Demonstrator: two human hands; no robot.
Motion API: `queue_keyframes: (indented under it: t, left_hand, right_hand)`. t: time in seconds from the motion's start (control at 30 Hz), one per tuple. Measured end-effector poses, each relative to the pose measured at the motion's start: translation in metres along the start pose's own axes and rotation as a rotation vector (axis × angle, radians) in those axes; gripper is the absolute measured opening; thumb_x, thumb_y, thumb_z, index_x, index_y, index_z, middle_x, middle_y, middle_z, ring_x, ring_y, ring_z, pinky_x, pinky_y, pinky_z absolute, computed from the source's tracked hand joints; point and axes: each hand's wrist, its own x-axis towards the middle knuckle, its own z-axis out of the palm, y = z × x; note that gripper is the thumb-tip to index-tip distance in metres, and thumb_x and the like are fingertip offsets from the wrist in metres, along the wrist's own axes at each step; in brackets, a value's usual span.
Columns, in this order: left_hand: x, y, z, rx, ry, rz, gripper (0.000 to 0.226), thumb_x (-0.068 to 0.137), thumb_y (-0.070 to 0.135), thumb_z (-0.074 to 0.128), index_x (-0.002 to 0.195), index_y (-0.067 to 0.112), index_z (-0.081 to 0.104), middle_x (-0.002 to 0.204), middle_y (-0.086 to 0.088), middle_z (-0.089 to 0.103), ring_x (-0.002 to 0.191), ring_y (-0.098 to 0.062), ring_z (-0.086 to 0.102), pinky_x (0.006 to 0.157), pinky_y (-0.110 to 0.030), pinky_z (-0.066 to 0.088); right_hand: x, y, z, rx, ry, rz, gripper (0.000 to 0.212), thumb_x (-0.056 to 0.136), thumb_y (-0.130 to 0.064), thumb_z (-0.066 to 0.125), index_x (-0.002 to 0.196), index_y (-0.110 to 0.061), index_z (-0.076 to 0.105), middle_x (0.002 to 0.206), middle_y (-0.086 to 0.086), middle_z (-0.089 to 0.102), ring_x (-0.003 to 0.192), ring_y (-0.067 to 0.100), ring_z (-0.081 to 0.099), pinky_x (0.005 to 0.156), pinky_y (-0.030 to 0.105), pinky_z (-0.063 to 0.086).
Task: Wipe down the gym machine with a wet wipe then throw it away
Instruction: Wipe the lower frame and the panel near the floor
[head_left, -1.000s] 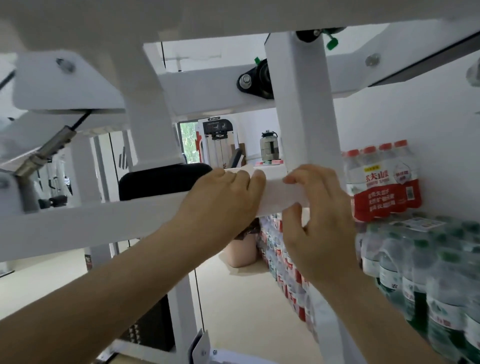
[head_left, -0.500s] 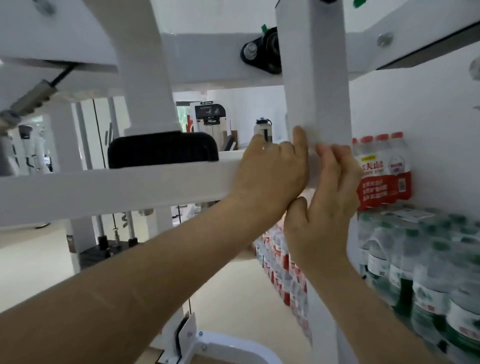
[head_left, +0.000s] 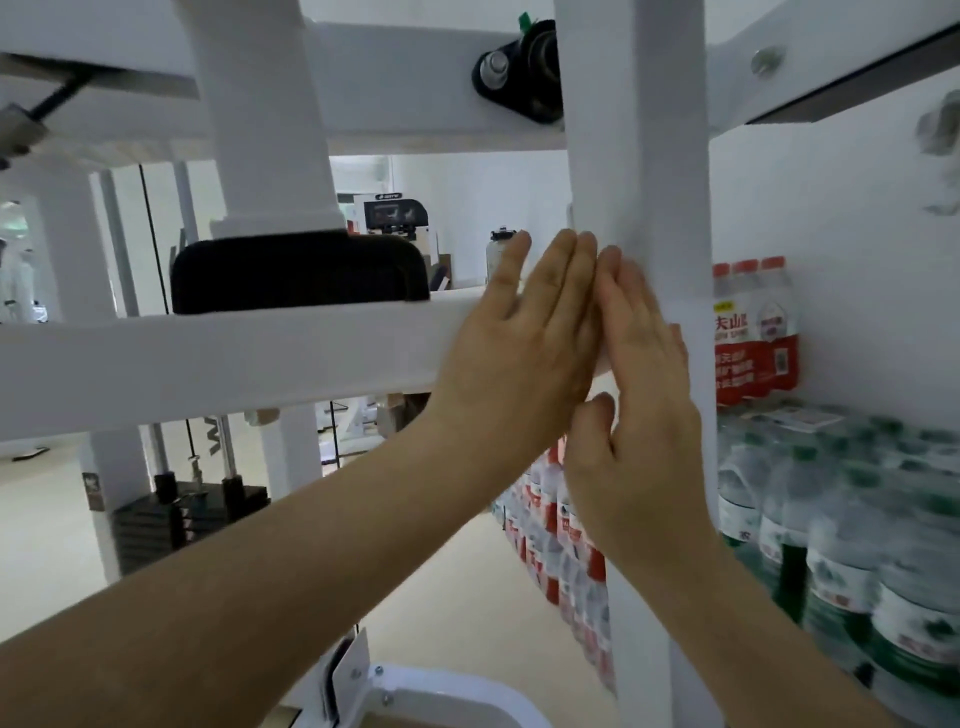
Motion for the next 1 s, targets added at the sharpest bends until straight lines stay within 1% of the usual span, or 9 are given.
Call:
queue_keyframes:
  t: [0.07, 0.13, 0.2, 0.3, 0.5, 0.6, 0.73, 0.9, 1.0]
  left_hand:
    - [-0.002, -0.006, 0.002, -0.014, -0.021, 0.020, 0.056, 0.099, 0.029, 0.025, 0.149, 0.002, 0.024, 0.153, -0.019, 0.035, 0.141, -0.031, 0.035, 0.114, -0.058, 0.024]
    - [-0.021, -0.026, -0.005, -0.007, -0.044, 0.047, 0.055, 0.101, 0.024, 0.022, 0.152, 0.003, 0.018, 0.156, -0.018, 0.027, 0.143, -0.032, 0.029, 0.113, -0.061, 0.023]
    - [-0.049, -0.050, -0.013, 0.043, -0.044, 0.065, 0.055, 0.101, 0.020, 0.020, 0.153, 0.002, 0.011, 0.160, -0.016, 0.015, 0.147, -0.031, 0.018, 0.114, -0.063, 0.018]
    - [-0.089, -0.080, -0.025, 0.079, -0.092, 0.052, 0.062, 0.101, 0.025, 0.028, 0.154, 0.007, 0.002, 0.162, -0.012, 0.003, 0.149, -0.029, 0.007, 0.115, -0.062, 0.011]
    - [-0.114, -0.098, -0.036, 0.043, -0.135, -0.089, 0.063, 0.104, 0.040, 0.027, 0.155, 0.007, 0.009, 0.162, -0.011, 0.011, 0.149, -0.027, 0.012, 0.116, -0.057, 0.016]
    - [-0.110, -0.089, -0.036, -0.007, -0.114, -0.125, 0.063, 0.104, 0.045, 0.019, 0.154, 0.007, 0.014, 0.161, -0.011, 0.015, 0.148, -0.028, 0.013, 0.117, -0.056, 0.015]
    - [-0.110, -0.097, -0.036, 0.008, -0.120, -0.095, 0.061, 0.105, 0.044, 0.016, 0.155, 0.010, 0.012, 0.162, -0.007, 0.011, 0.149, -0.025, 0.011, 0.117, -0.055, 0.014]
    - [-0.153, -0.121, -0.045, 0.030, -0.177, -0.244, 0.065, 0.104, 0.039, 0.037, 0.154, 0.005, 0.011, 0.161, -0.013, 0.010, 0.149, -0.028, 0.010, 0.116, -0.058, 0.016]
    - [-0.129, -0.093, -0.039, -0.014, -0.142, -0.158, 0.062, 0.104, 0.038, 0.030, 0.154, 0.006, 0.013, 0.161, -0.012, 0.012, 0.149, -0.028, 0.011, 0.118, -0.055, 0.011]
  right_hand:
    - [-0.004, 0.002, -0.003, -0.008, 0.041, -0.053, 0.066, 0.079, 0.009, 0.041, 0.145, 0.002, 0.038, 0.153, 0.012, 0.037, 0.147, 0.021, 0.025, 0.120, 0.043, 0.023]
    - [-0.007, 0.003, -0.004, -0.041, 0.033, -0.070, 0.061, 0.083, 0.002, 0.039, 0.143, 0.001, 0.040, 0.150, 0.012, 0.040, 0.145, 0.021, 0.028, 0.116, 0.050, 0.028]
    - [-0.013, -0.002, -0.001, -0.121, -0.025, -0.074, 0.062, 0.084, -0.006, 0.038, 0.146, -0.004, 0.037, 0.152, 0.008, 0.038, 0.146, 0.019, 0.026, 0.117, 0.055, 0.024]
    - [-0.019, -0.024, 0.012, -0.238, -0.136, -0.171, 0.066, 0.084, -0.012, 0.037, 0.149, -0.006, 0.031, 0.156, 0.007, 0.032, 0.148, 0.018, 0.021, 0.117, 0.056, 0.018]
    - [-0.019, -0.070, 0.046, -0.258, -0.230, -0.303, 0.071, 0.085, -0.017, 0.037, 0.154, -0.011, 0.019, 0.161, 0.004, 0.021, 0.150, 0.019, 0.014, 0.118, 0.055, 0.015]
    - [-0.012, -0.070, 0.049, -0.272, -0.192, -0.272, 0.067, 0.087, -0.017, 0.039, 0.153, -0.013, 0.025, 0.160, 0.005, 0.025, 0.149, 0.021, 0.019, 0.116, 0.053, 0.021]
    - [-0.009, -0.067, 0.052, -0.294, -0.070, -0.236, 0.065, 0.082, -0.014, 0.043, 0.147, -0.011, 0.041, 0.150, 0.016, 0.039, 0.137, 0.031, 0.035, 0.109, 0.054, 0.032]
    - [-0.009, -0.074, 0.061, -0.264, -0.123, -0.230, 0.067, 0.082, -0.017, 0.041, 0.148, -0.012, 0.038, 0.152, 0.021, 0.030, 0.139, 0.034, 0.028, 0.114, 0.052, 0.025]
    - [-0.010, -0.053, 0.044, -0.106, -0.109, -0.246, 0.064, 0.083, -0.002, 0.048, 0.146, -0.003, 0.038, 0.150, 0.018, 0.036, 0.138, 0.029, 0.034, 0.114, 0.046, 0.030]
